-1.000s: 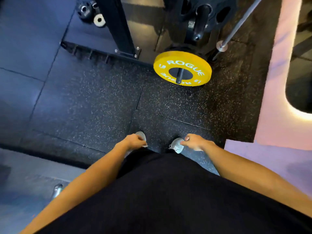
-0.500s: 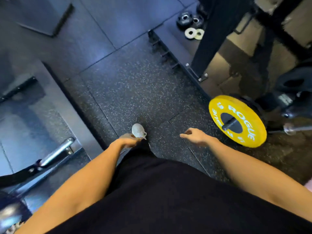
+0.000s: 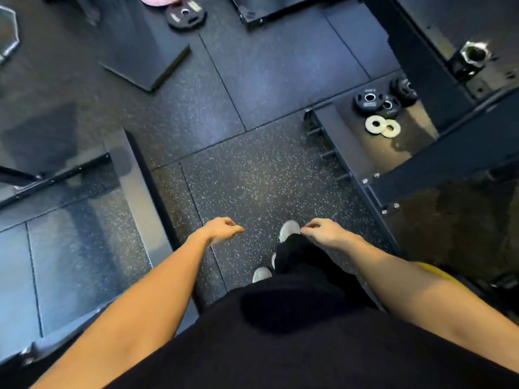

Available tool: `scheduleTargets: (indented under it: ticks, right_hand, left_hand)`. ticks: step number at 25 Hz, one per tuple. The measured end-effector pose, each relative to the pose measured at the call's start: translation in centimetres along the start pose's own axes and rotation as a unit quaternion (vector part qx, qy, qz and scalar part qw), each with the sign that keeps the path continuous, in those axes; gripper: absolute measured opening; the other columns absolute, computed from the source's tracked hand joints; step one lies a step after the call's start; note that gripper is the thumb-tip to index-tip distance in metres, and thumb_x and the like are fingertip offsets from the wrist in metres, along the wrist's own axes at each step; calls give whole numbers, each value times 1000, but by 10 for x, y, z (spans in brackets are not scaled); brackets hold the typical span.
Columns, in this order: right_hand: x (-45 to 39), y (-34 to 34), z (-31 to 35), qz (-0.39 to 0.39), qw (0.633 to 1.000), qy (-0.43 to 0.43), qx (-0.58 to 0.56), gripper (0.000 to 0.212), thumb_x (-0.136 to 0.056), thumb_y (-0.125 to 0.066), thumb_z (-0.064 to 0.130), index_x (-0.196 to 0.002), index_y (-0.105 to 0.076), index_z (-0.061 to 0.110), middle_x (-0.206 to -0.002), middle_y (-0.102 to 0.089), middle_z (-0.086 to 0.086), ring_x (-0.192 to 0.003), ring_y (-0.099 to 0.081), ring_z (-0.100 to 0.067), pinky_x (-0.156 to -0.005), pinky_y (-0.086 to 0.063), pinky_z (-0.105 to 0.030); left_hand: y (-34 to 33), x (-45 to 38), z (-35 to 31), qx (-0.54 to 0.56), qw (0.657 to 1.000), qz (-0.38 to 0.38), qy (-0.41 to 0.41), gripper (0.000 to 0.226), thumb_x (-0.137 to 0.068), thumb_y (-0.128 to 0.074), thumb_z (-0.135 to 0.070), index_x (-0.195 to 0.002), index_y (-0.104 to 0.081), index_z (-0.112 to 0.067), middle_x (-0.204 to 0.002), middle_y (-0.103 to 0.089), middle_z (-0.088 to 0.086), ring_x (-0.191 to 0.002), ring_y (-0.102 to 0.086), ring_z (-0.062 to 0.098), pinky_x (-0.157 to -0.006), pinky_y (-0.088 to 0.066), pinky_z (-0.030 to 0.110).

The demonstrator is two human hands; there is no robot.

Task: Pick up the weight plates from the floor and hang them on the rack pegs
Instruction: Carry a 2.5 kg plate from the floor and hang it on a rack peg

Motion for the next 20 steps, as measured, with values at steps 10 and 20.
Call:
scheduleTargets:
  ticks: [10,20]
  right_hand:
    - [-207,198,151,18,1000,-2,2,50,-85,-58,54,-121,-59,20,-130,-56,-2,-114,-54,-22,-95,-43,-35]
    - [-362,409,339,9,999,37,23,38,-86,-65,36,-119,-65,16,-132,-57,-1,-116,-53,-18,-96,-38,-26]
  left_hand:
    - [215,-161,-126,-18,1000,-14,7,47,-87,-60,-53,-123,-61,-21,-124,-64,2,-106,-58,19,-97,-43,31]
    - [444,-308,-240,-46,999,-24,-1,47,-83,-64,-54,-120,-65,-23,-128,-63,3,-117,-58,23,-100,-44,32]
Point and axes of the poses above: each hand's wrist, its own x-axis away from the middle knuckle, its own y-axis out of the back of the hand, z = x × y, the point moved 2 cm from there along -x, towards the middle knuckle
